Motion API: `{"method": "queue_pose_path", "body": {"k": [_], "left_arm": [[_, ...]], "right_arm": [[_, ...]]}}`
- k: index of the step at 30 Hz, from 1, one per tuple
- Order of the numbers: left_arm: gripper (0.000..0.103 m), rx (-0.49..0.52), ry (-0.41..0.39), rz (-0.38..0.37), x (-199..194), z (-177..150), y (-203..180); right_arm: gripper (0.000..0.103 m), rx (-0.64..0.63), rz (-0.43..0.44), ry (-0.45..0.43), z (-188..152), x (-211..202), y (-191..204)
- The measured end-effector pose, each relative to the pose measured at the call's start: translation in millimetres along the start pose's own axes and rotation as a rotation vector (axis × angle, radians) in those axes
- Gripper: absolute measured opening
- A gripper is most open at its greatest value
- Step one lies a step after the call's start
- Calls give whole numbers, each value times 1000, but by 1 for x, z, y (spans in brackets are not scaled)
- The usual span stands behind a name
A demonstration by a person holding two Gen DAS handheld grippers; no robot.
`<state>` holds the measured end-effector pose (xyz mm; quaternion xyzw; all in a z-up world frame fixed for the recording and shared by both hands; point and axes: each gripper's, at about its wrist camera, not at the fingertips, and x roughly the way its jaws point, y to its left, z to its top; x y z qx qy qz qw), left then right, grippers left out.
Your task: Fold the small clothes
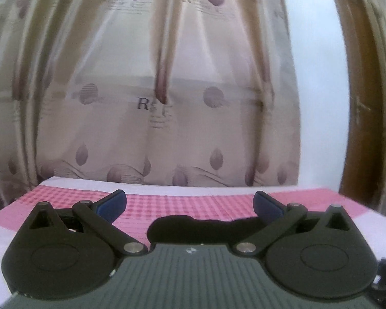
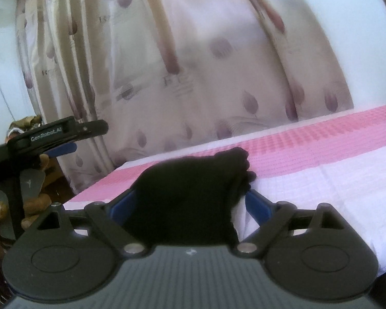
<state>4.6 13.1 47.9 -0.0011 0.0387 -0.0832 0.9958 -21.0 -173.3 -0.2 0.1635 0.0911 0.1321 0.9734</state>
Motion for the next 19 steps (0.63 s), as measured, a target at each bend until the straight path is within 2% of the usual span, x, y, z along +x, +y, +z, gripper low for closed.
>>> {"method": "queue_pose_path", "body": {"k": [9, 19], "left_arm": [[103, 25, 76, -53, 3, -18, -4], [103, 2, 107, 4, 7, -32, 0]], "right_arm": [[93, -29, -4, 9, -2, -2, 7], [93, -186, -126, 1, -6, 0, 36]]}}
